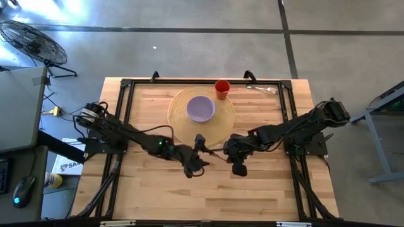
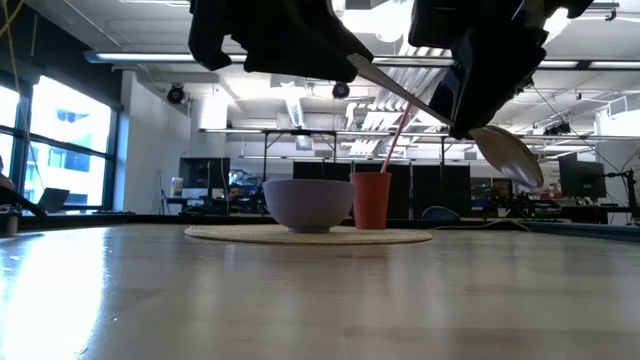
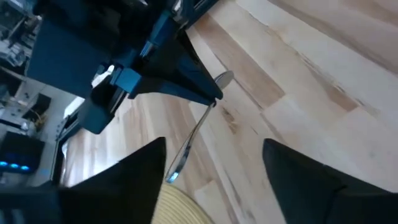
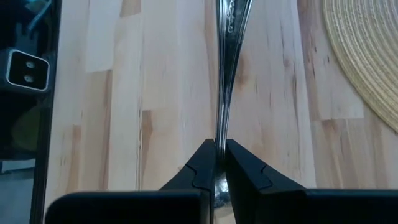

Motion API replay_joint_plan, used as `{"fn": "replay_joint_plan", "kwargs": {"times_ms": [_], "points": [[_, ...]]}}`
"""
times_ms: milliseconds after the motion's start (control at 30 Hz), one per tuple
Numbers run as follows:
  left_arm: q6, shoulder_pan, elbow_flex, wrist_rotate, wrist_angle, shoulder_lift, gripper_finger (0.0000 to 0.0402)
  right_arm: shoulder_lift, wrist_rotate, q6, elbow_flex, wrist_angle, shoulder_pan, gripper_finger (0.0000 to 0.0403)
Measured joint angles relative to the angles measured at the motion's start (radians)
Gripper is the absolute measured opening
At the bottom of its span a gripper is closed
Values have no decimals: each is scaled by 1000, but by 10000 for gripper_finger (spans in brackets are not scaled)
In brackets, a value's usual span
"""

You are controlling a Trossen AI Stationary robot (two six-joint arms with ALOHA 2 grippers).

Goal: Pick & Place Utensil
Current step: Put the silver spoon into the violet bowl

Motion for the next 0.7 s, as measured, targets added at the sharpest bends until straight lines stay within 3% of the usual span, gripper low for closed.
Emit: {"fn": "replay_joint_plan", "kwargs": {"times_ms": [233, 700], "points": [[21, 6, 0, 29, 11, 0, 182, 0, -26, -32, 0, 51, 0, 19], [42, 4, 0, 35, 59, 0, 106, 0, -44, -45, 0, 74, 0, 16]]}}
